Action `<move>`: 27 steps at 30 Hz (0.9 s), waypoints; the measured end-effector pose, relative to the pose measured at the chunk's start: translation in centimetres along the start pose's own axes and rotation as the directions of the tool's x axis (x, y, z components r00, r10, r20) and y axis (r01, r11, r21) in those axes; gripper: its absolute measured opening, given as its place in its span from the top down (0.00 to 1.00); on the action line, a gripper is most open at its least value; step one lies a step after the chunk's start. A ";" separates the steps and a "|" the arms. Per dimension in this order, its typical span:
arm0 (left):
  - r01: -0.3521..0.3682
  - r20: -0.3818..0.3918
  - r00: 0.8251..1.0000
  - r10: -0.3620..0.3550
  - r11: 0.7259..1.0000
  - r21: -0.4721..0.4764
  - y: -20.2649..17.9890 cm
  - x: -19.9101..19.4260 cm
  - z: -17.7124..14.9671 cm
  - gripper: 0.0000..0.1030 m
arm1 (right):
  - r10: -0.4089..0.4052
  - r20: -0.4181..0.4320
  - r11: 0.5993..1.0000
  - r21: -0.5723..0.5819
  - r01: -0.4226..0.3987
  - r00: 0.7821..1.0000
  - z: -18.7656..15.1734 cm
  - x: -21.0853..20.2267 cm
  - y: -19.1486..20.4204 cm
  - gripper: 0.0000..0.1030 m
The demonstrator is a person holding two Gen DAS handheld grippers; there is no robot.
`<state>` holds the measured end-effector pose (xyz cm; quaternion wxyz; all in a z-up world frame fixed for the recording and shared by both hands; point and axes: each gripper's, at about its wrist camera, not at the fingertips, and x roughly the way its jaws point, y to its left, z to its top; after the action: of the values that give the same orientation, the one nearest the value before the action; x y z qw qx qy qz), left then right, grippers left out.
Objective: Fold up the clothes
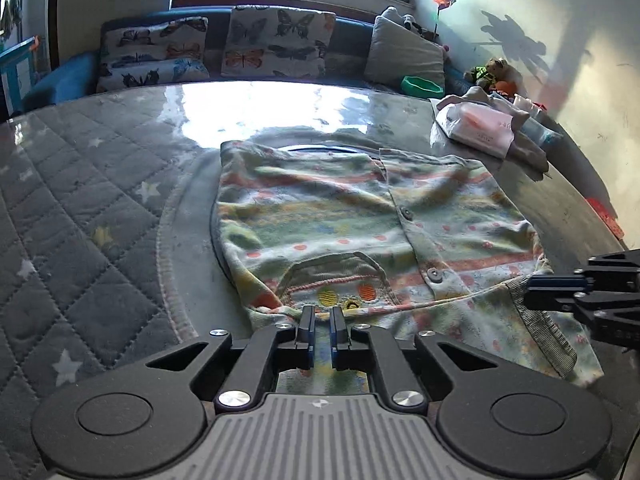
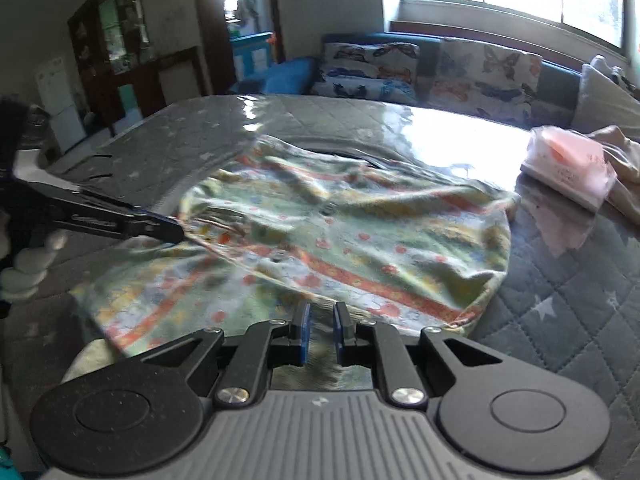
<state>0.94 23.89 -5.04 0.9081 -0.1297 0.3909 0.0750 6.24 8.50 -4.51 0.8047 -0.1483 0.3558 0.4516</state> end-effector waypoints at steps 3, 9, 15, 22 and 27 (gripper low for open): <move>0.004 0.004 1.000 -0.005 1.000 0.029 -0.5 -0.5 -0.2 0.86 | 0.006 -0.011 0.999 -0.031 -0.006 1.000 -0.5 -0.4 0.5 0.76; -0.017 0.017 1.000 0.016 0.996 0.084 -2.0 -2.0 -0.9 0.73 | 0.017 -0.034 0.995 -0.093 -0.020 0.999 -1.4 -1.3 1.6 0.68; 0.027 0.030 0.999 -0.031 0.991 0.130 -4.7 -5.9 -2.8 0.59 | 0.029 -0.031 0.988 -0.150 -0.033 0.999 -2.2 -2.7 3.0 0.62; 0.036 -0.028 0.999 -0.034 0.995 0.090 -6.9 -7.7 -5.8 0.53 | -0.004 -0.025 0.975 -0.220 -0.001 1.000 -3.7 -3.8 4.1 0.56; 0.037 -0.098 0.995 -0.035 0.999 0.024 -7.4 -7.7 -7.2 0.52 | -0.019 -0.012 0.963 -0.271 0.015 1.000 -4.6 -6.0 4.6 0.50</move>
<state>-7.55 14.41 -2.85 0.8907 -0.1287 0.4335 0.0471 -1.63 4.69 -3.14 0.7782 -0.2631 0.2952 0.4880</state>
